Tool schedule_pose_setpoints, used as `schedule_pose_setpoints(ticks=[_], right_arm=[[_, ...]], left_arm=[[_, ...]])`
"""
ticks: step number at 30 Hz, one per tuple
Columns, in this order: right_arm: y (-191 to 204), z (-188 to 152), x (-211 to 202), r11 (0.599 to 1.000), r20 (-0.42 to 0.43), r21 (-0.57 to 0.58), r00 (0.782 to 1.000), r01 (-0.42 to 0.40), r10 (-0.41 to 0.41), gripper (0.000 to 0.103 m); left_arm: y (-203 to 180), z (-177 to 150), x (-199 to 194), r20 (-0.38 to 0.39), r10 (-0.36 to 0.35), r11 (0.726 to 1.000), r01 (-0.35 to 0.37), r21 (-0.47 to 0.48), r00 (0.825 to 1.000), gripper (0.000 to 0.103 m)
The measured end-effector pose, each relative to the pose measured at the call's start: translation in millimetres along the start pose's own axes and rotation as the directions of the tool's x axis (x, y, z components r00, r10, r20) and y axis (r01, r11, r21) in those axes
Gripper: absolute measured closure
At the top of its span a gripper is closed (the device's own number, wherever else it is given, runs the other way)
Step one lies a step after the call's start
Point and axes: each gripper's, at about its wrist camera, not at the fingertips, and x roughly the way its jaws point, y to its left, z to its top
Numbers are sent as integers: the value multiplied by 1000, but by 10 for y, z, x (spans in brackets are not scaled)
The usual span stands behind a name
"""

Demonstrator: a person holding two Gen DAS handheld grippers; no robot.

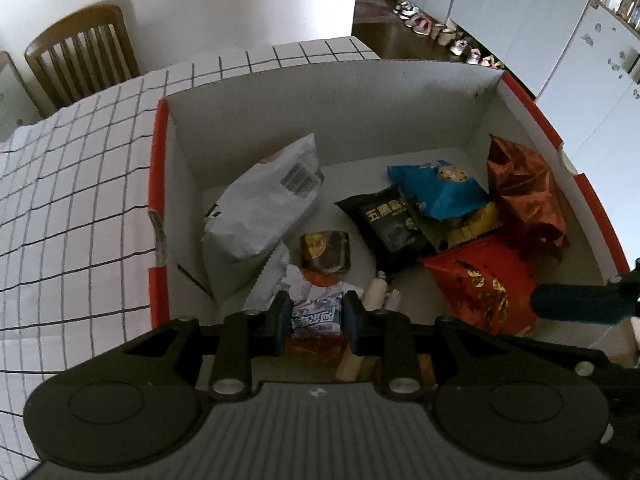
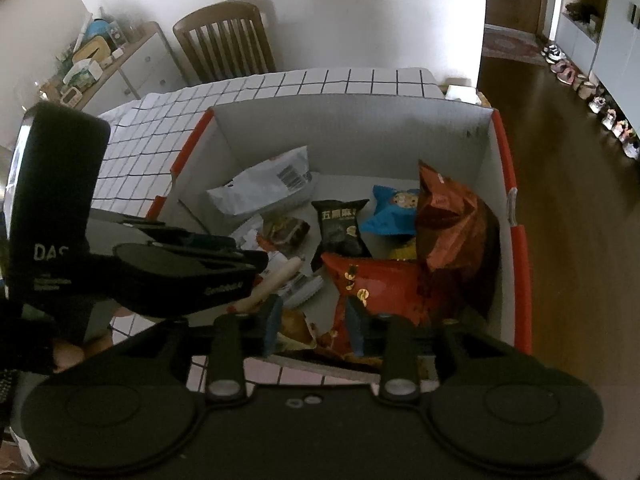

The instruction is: Organize snacks

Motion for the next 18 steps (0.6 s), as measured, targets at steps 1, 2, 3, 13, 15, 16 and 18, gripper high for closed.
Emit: schedule_pose_setpoints(ticks=[1, 2, 3, 13, 15, 16, 18], right_arm=[[-1, -10, -8, 1000, 3, -1, 1000, 1, -1, 62], [-3, -18, -17, 1000, 7, -2, 1000, 0, 0, 60], [-6, -24, -26, 1000, 11, -1, 1000, -2, 2, 59], [6, -106, -217, 1000, 65, -19, 998, -8, 9, 44], [4, -130, -267, 1000, 80, -19, 997, -11, 12, 39], [6, -141, -290, 1000, 86, -20, 996, -11, 13, 39], [12, -158, -335, 1000, 99, -21, 995, -15, 17, 38]], left_arm=[[1, -8, -12, 2, -2, 1000, 2, -1, 1000, 73], [2, -17, -26, 5, -5, 1000, 5, -4, 1000, 73], [2, -26, -41, 6, -9, 1000, 9, -6, 1000, 72], [-51, -125, -258, 59, 4, 1000, -5, 10, 998, 47], [-28, -151, -317, 69, -1, 1000, 1, 1, 998, 44], [-19, -168, -353, 77, -3, 1000, 3, 0, 997, 43], [-9, -203, -436, 90, -8, 1000, 7, 4, 996, 41]])
